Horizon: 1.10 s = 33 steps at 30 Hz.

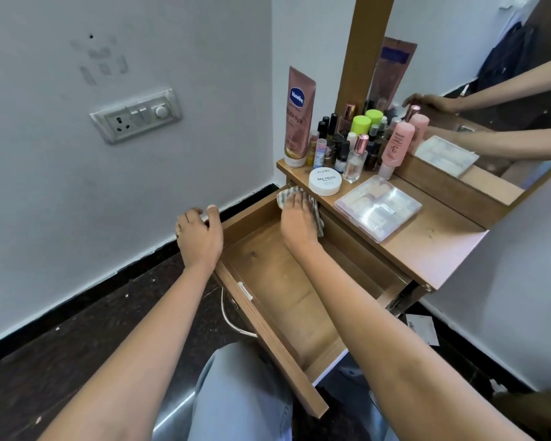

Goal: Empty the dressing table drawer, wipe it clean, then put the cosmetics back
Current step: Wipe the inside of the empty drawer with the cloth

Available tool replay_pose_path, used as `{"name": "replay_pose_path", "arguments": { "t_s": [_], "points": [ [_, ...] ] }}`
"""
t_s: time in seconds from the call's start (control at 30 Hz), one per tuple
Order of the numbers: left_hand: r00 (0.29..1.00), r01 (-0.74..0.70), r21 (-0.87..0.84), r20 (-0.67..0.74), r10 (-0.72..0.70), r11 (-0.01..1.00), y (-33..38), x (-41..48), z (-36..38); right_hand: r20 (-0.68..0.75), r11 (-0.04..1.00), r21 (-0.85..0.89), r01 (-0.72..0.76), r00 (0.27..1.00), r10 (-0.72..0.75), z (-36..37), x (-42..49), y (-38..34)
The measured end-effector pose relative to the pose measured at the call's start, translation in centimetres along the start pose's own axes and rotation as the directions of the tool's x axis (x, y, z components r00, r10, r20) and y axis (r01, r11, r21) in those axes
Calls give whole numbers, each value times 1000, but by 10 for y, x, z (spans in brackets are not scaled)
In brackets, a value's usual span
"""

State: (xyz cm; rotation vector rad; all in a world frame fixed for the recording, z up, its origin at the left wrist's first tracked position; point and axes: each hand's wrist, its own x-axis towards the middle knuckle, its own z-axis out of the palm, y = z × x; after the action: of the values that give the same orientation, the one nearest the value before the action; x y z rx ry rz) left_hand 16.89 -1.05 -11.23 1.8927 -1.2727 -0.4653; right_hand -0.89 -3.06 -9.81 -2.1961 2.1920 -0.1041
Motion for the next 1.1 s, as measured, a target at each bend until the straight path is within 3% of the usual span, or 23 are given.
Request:
{"name": "replay_pose_path", "arguments": {
  "t_s": [0.2, 0.33, 0.47, 0.53, 0.6, 0.67, 0.73, 0.8, 0.87, 0.93, 1.03, 1.1],
  "points": [
    [1000, 6, -37, -18, -7, 999, -1, 0, 1, -50, 999, 53, 7, 999, -5, -21, 24, -10],
    [999, 26, -69, -17, -28, 997, -1, 0, 2, -1, 993, 110, 42, 999, -42, -15, 18, -23],
    [999, 27, -88, -18, -29, 996, 1, 1, 1, 4, 925, 296, 238, 968, -251, 3, -9, -48],
    [999, 32, -96, -13, -33, 995, 2, 1, 0, 102, 823, 475, 309, 910, -401, 4, -29, -58],
    [999, 34, -94, -9, -35, 995, 3, 0, -1, 232, 764, 578, 288, 839, -492, 3, -43, -58],
    [999, 37, -97, -9, -38, 995, 4, 0, -2, 269, 747, 632, 206, 846, -461, 3, -46, -48],
    [999, 37, -99, -15, -39, 994, 4, 0, -1, 198, 769, 623, 143, 922, -332, -3, -40, -34],
    [999, 38, -92, -18, -40, 995, 4, 0, -1, 55, 867, 491, 85, 990, -128, -8, -34, -19],
    [999, 46, -92, -18, -48, 995, 5, 0, 0, -66, 949, 311, 48, 997, -28, -3, -32, -6],
    [999, 45, -97, -18, -47, 994, 6, -1, 0, 36, 977, 207, 55, 997, -64, 12, -34, 3],
    [999, 38, -88, -18, -39, 995, 5, -1, -1, 355, 950, 312, -9, 929, -107, 36, -35, 15],
    [999, 41, -93, -16, -42, 995, 5, 0, 0, 364, 950, 311, -8, 925, -111, 43, -31, 22]
  ]
}}
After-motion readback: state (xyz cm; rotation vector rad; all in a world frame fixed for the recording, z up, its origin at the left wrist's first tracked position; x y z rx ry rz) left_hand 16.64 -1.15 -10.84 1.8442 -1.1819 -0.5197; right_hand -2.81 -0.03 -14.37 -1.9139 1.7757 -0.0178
